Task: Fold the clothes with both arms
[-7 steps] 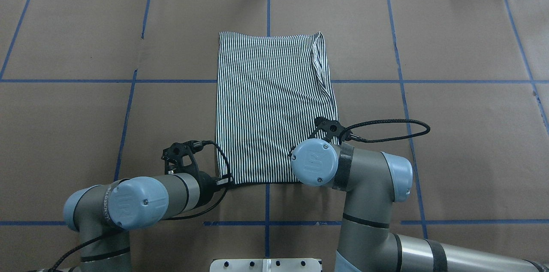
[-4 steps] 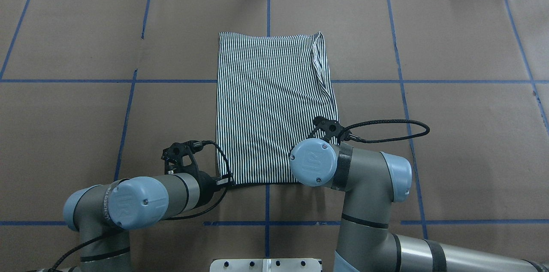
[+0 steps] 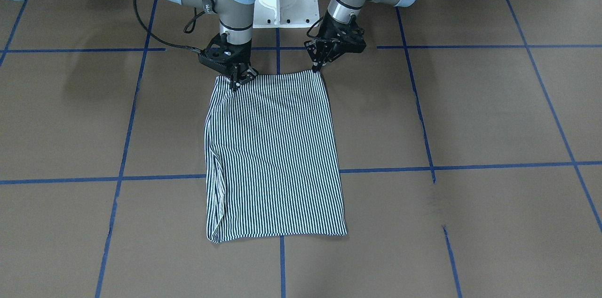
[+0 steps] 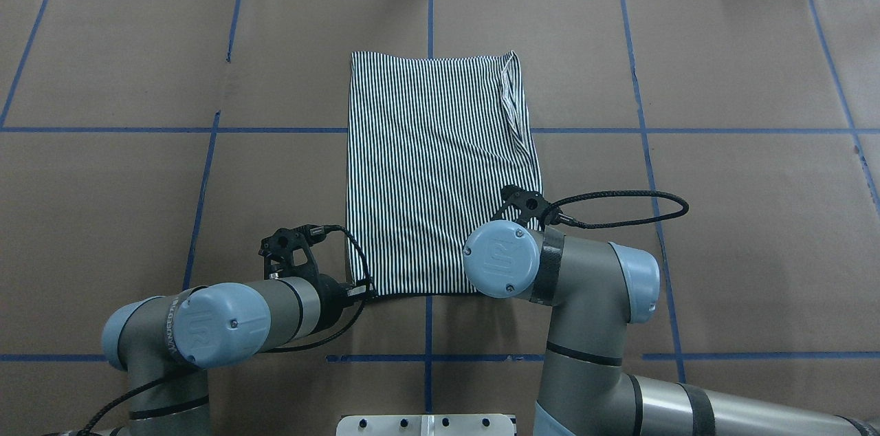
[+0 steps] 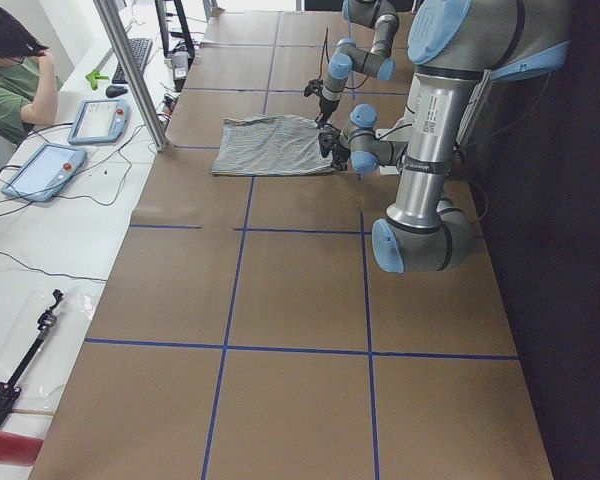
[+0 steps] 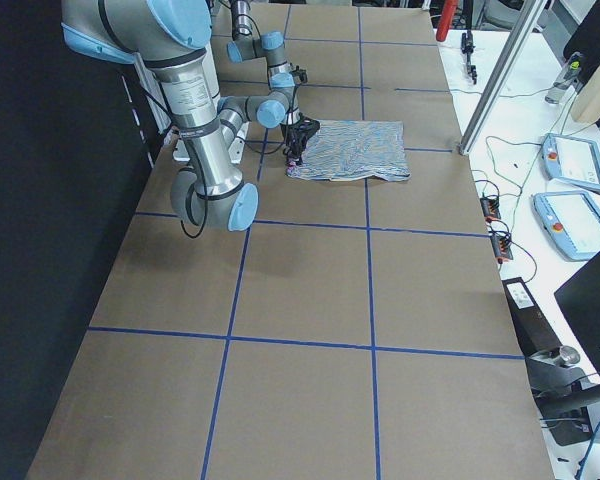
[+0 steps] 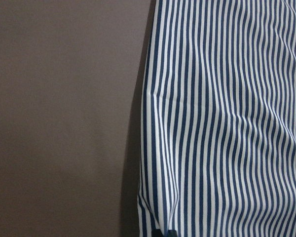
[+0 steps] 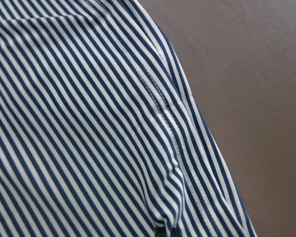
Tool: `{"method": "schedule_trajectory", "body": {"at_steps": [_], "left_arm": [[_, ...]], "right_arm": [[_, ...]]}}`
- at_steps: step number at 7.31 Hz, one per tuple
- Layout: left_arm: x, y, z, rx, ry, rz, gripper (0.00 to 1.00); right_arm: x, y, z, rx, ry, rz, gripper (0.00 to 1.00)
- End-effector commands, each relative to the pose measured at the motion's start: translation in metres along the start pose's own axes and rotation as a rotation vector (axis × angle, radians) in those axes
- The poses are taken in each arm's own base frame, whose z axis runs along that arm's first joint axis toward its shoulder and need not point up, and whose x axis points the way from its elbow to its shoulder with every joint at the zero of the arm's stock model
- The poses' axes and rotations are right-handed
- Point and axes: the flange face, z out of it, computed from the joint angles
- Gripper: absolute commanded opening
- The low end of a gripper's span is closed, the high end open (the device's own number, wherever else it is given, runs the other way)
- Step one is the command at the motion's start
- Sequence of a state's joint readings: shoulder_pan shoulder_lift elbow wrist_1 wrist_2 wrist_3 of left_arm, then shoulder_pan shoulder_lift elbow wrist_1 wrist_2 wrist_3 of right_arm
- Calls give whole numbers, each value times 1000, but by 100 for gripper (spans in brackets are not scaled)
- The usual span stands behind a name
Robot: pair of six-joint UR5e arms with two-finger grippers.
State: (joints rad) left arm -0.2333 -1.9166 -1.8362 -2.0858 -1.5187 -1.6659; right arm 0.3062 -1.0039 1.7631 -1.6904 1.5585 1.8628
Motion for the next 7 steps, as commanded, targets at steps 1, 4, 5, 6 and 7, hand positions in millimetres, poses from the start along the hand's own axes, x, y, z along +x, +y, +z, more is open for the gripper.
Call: {"method": "schedule_trajectory", "body": {"at_steps": [1, 4, 5, 6, 7], "left_arm": [[1, 0, 0, 0, 1, 0, 0], [0, 0, 1, 0, 0, 0, 0], [0, 0, 1, 0, 0, 0, 0], [1, 0, 0, -2, 1, 0, 0], [1, 0, 0, -3, 1, 0, 0]], "right_arm": [[3, -1, 3, 3, 7, -2, 0], [3, -1, 3, 1, 8, -12, 6], [3, -1, 3, 2, 7, -8, 0], [2, -1, 2, 3, 4, 0, 0], [0, -5, -1, 5, -2, 5, 0]]}}
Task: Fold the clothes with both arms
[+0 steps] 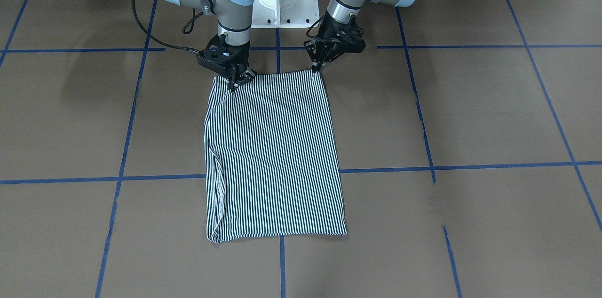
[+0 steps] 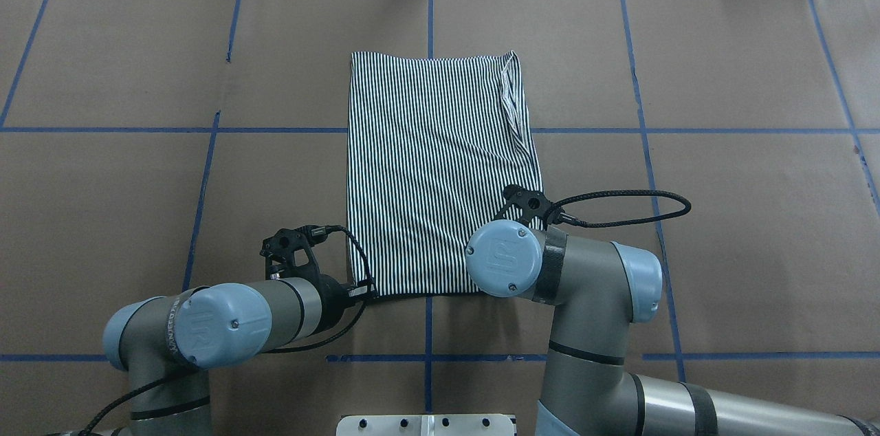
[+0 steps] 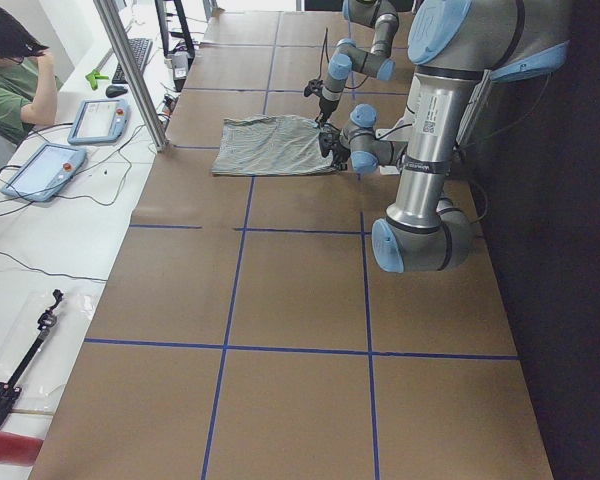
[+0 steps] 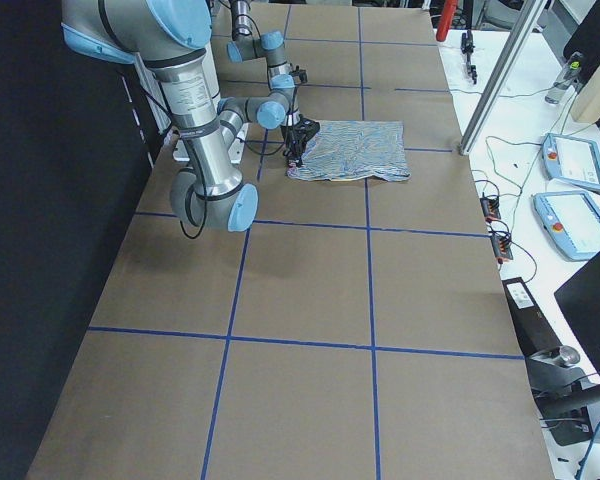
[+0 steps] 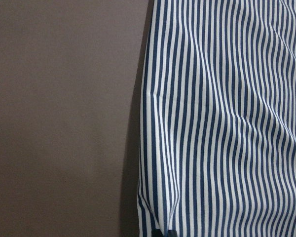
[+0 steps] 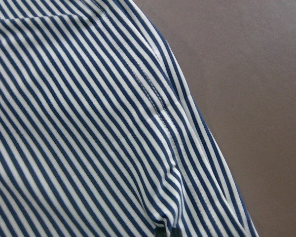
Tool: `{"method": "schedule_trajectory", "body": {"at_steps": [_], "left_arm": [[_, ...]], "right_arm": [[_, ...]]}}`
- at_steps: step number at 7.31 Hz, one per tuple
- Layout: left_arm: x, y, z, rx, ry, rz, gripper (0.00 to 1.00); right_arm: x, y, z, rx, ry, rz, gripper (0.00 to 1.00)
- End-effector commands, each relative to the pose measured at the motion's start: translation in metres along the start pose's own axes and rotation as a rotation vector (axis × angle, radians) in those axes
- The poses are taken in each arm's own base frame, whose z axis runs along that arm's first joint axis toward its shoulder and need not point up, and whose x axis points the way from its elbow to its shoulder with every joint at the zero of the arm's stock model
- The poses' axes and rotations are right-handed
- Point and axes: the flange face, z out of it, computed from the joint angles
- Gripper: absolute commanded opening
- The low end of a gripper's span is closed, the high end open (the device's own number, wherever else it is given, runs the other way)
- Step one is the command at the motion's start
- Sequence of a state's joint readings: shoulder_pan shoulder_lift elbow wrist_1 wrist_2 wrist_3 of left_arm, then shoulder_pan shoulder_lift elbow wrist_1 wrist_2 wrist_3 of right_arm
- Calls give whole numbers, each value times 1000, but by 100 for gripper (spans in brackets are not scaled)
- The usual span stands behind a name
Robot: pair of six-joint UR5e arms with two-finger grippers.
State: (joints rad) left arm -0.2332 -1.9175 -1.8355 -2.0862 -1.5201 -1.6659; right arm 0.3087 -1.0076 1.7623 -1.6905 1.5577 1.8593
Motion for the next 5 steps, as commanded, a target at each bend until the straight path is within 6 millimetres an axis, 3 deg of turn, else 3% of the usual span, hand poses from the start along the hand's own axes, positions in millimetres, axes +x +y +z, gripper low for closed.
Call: {"method": "schedule_trajectory", "body": {"at_steps": [1, 3, 4, 5], "left_arm": [[4, 0, -6, -4, 11, 0, 0], [18, -4, -47, -17, 30, 45, 0], [31, -1, -84, -51, 14, 45, 0], [45, -1, -134, -58, 9, 45, 0]], "right_arm": [[-3, -5, -10, 0, -21, 9, 0], [2, -7, -52, -24, -89, 10, 0], [8, -6, -78, -29, -92, 8, 0], [24, 9, -122, -54, -94, 4, 0]]}}
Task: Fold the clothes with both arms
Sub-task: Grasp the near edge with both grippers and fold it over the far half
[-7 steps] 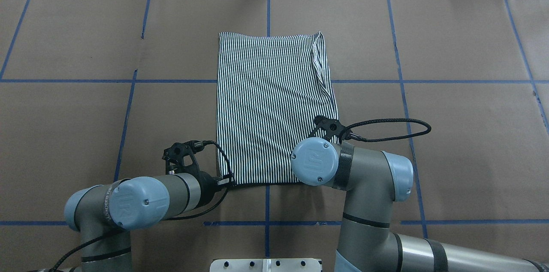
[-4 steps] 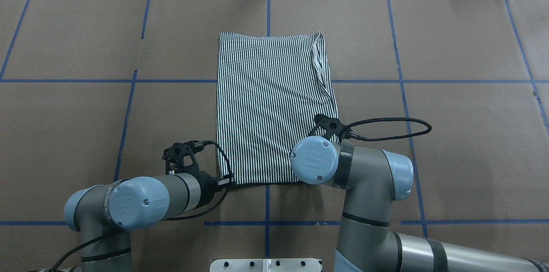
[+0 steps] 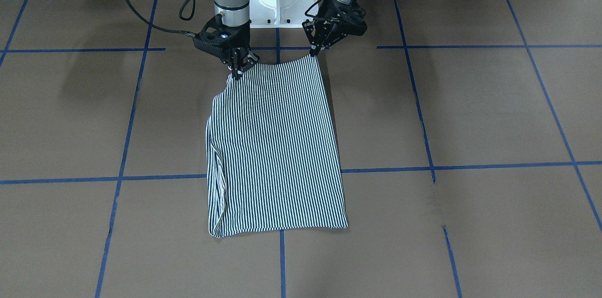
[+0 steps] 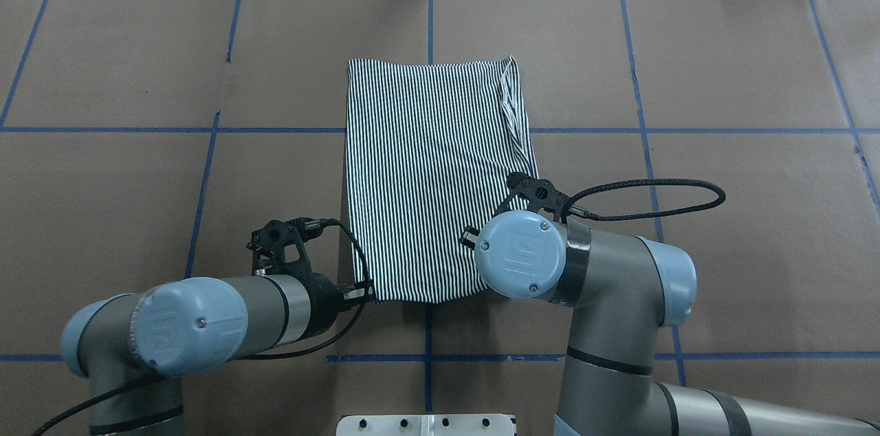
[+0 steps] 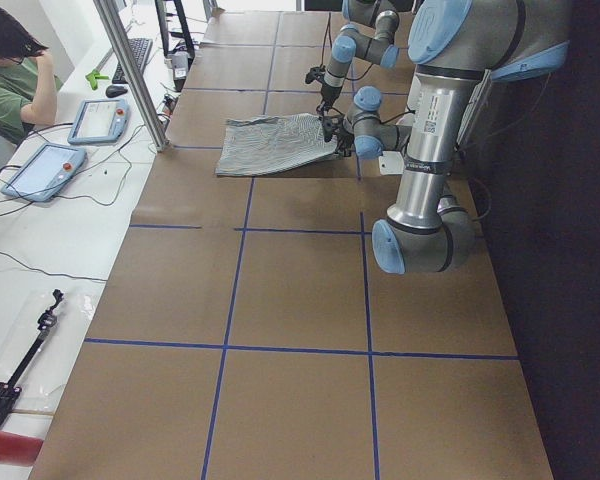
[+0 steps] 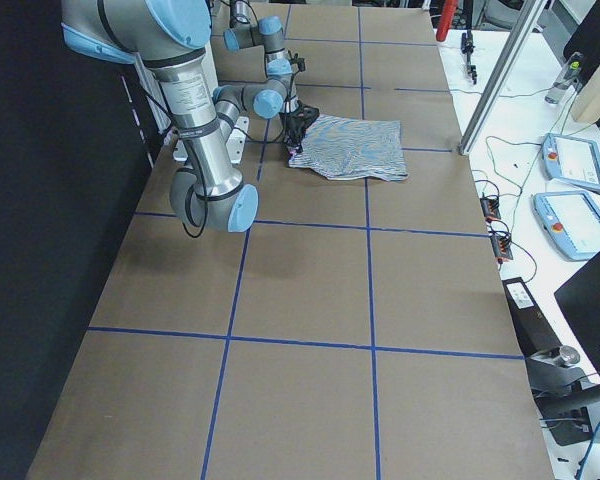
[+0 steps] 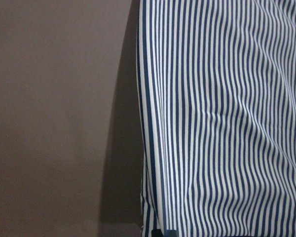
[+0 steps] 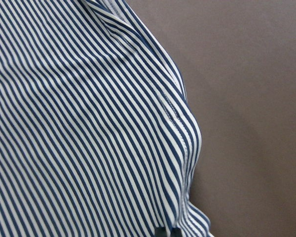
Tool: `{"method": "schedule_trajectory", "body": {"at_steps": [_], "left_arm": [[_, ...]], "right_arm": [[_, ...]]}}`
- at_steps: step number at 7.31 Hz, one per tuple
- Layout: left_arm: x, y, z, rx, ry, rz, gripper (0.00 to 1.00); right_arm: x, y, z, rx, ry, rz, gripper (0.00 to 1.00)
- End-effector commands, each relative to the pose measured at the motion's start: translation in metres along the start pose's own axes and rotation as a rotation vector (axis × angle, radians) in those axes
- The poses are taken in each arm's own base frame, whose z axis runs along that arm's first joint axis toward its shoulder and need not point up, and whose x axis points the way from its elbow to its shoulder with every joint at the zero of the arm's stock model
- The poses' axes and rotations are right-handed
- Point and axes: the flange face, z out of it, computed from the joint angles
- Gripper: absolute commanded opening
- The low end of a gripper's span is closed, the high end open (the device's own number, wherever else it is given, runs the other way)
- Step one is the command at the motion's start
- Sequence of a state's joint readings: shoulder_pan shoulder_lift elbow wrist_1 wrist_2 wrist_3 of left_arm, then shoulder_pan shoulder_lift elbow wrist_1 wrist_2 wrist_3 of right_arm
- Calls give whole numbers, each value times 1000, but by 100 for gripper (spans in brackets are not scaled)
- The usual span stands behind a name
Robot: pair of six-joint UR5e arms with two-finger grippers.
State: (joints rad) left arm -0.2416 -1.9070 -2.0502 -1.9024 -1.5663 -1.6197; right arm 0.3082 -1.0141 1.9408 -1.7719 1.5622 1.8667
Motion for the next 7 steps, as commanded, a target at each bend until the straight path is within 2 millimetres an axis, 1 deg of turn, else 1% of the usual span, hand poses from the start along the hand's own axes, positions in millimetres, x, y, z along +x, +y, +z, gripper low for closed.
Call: {"method": "schedule_trajectory", "body": {"at_steps": [1, 2, 3, 4, 5, 6, 7], "left_arm": [[22, 5, -101, -35, -23, 2, 0], [22, 9, -135, -74, -31, 2, 0], [26, 10, -131, -78, -42, 4, 0], [30, 6, -111, -64, -70, 1, 0], [50, -19, -103, -18, -62, 16, 0], [54, -50, -91, 29, -90, 54, 0], [53, -79, -90, 74, -108, 84, 0]], "right_arm": [[27, 28, -85, -54, -15, 1, 0], [32, 34, -103, -68, -23, -2, 0], [31, 34, -99, -62, -19, -3, 0], [25, 37, -87, -52, 2, -18, 0], [10, 21, -86, -23, -5, -34, 0], [-1, -3, -88, 4, -11, -33, 0], [-14, -28, -82, 37, 0, -30, 0]]}}
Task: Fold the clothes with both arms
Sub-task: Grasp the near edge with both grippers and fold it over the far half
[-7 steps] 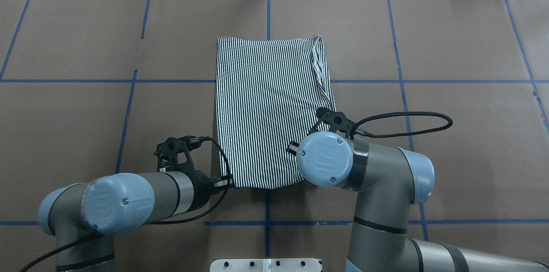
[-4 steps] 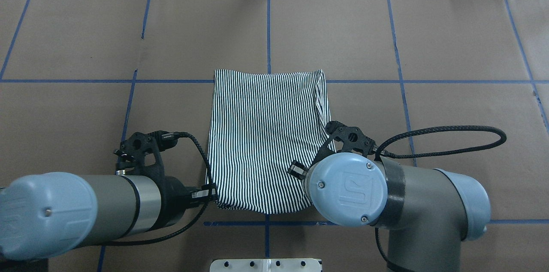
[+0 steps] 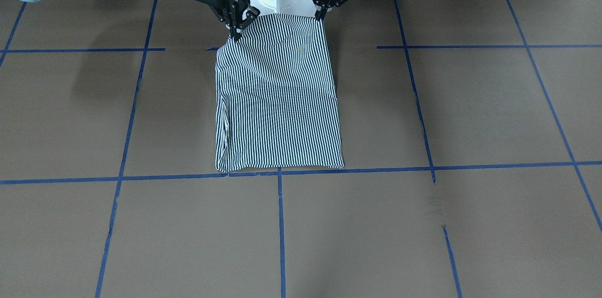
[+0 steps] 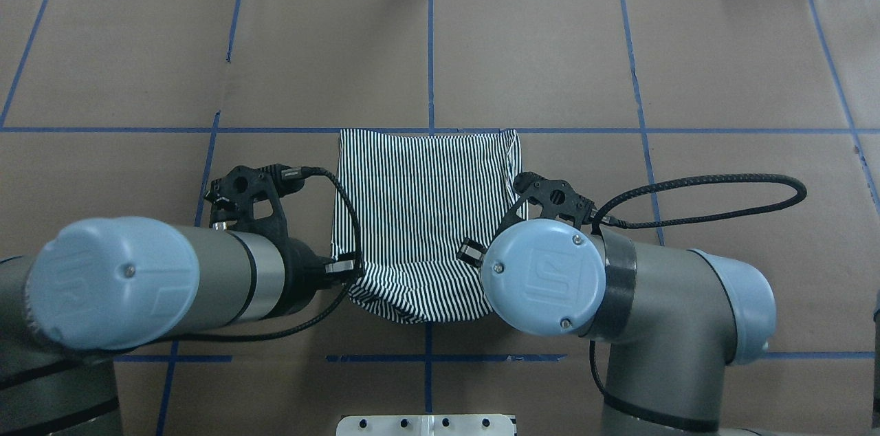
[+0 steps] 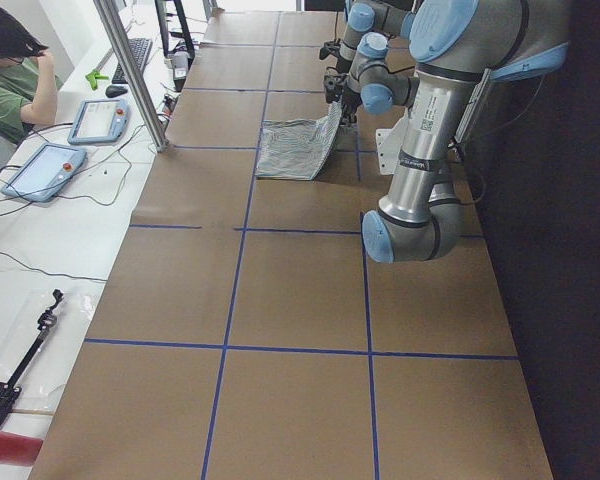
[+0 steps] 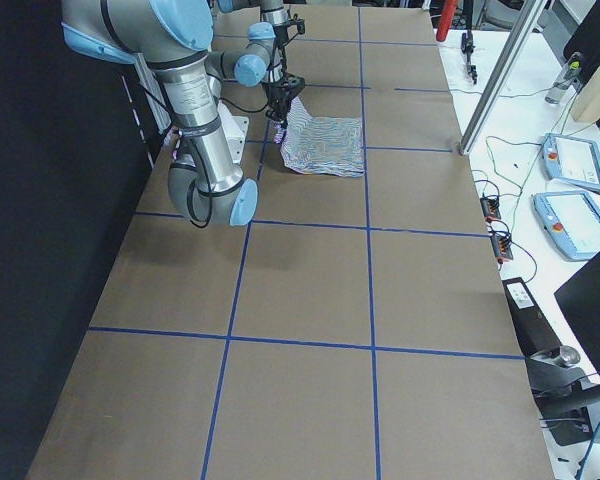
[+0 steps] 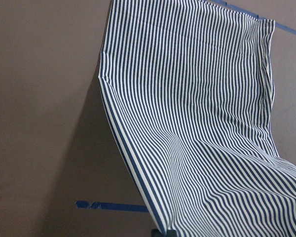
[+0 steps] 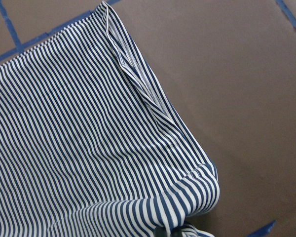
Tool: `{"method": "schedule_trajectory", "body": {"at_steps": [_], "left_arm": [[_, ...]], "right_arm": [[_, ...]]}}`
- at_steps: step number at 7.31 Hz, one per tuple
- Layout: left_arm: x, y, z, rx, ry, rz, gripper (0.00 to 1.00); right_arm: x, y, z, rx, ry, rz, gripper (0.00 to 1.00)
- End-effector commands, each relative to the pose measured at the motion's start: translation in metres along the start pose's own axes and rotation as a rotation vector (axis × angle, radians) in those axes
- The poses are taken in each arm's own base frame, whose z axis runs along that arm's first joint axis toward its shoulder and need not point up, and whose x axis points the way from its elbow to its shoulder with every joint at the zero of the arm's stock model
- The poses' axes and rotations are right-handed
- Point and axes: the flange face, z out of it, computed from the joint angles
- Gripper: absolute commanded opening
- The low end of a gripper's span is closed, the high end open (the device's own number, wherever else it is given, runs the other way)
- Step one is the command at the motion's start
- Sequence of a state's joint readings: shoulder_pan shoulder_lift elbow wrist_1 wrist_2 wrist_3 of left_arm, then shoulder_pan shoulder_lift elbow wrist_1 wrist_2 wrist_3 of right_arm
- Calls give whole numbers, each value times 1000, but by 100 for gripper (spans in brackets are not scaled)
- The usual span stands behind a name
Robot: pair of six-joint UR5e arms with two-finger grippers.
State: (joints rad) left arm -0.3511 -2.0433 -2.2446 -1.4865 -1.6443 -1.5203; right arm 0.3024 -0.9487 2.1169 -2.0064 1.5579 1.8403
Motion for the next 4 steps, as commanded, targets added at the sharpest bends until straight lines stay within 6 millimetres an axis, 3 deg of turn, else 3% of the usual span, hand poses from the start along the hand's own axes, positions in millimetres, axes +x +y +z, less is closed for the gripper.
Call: {"method": "schedule_trajectory", "body": {"at_steps": [1, 2, 4], "left_arm": [[-1, -55, 16, 74, -54, 36, 0], [4, -71, 27, 76, -74, 34, 0], [19, -110, 60, 111, -132, 32, 0]], "right_arm": [[-32, -57, 16, 61, -5, 11, 0], [-50, -82, 46, 79, -6, 16, 0], [-87, -120, 85, 105, -1, 23, 0]]}}
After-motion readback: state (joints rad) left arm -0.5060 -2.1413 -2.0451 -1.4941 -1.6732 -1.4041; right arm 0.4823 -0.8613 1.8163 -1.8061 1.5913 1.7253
